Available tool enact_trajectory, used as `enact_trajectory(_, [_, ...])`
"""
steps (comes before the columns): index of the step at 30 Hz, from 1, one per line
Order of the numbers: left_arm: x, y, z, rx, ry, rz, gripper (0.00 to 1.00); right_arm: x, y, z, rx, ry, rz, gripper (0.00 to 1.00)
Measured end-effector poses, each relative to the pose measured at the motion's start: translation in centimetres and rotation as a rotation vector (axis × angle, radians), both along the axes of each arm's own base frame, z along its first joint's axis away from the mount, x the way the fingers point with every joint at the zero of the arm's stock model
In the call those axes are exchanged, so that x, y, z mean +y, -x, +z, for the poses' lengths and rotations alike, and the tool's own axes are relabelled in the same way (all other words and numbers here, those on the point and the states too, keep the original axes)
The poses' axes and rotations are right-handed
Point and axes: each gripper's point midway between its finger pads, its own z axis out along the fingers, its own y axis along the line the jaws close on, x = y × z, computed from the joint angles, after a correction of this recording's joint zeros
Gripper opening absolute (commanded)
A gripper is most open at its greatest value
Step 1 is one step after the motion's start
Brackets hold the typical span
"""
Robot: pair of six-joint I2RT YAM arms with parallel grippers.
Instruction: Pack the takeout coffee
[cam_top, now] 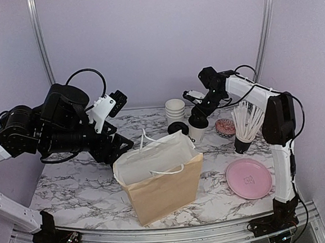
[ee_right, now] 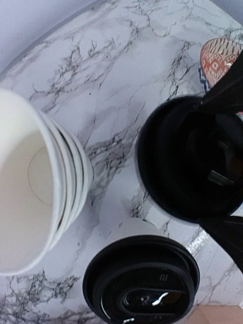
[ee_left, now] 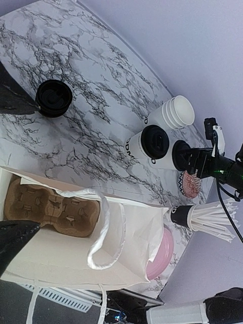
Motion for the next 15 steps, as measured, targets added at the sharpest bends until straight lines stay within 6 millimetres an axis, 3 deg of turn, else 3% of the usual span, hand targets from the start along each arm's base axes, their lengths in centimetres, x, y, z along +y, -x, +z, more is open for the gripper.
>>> enact_trajectory(11, [0.1, -0.1, 0.0, 0.004, 0.004, 0.007, 0.71, -0.5, 8.4, 2.2, 0.083, -0.059, 0.096, 0.50])
enact_trajectory(15, [-0.1, -0.1, -0.1, 0.006, 0.001, 0.007, 0.72, 0.4, 10.6, 3.0, 0.074, -0.063, 0.150, 0.50])
